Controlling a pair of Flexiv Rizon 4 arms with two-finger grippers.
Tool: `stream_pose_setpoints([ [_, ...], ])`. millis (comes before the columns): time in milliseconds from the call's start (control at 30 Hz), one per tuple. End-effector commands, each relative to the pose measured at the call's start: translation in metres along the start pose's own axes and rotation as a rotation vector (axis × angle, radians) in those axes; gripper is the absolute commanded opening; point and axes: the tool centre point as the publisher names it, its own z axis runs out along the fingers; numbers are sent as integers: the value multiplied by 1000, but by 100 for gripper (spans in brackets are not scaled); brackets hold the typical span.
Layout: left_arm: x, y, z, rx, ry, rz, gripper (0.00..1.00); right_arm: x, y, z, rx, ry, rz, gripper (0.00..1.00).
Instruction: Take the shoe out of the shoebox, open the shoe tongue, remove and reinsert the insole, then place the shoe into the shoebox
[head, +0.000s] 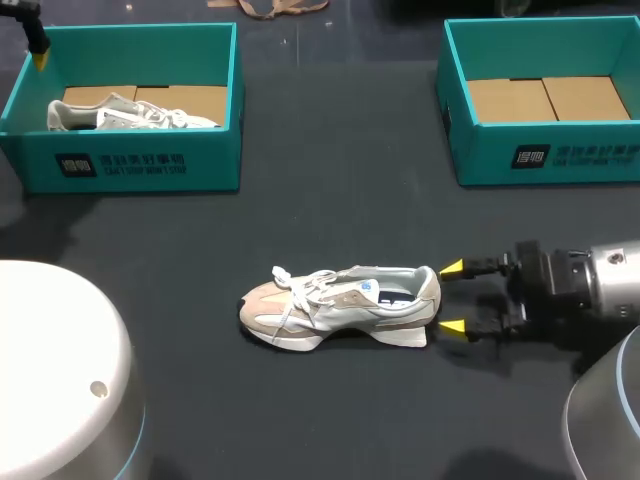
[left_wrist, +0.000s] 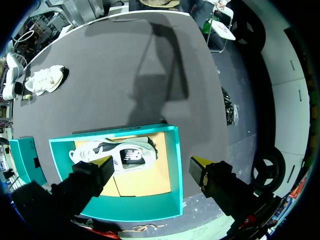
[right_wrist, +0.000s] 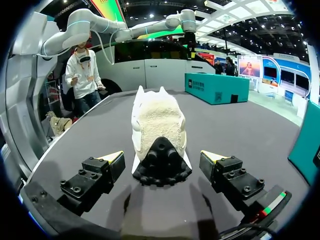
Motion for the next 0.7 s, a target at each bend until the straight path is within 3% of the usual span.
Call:
stream_pose_setpoints([
  [33, 0, 0, 0, -1, 1, 1, 100, 1, 1, 7, 9, -15, 10, 100],
  [700, 0, 0, 0, -1, 1, 1, 100, 2, 2, 36, 25, -2, -17, 100],
])
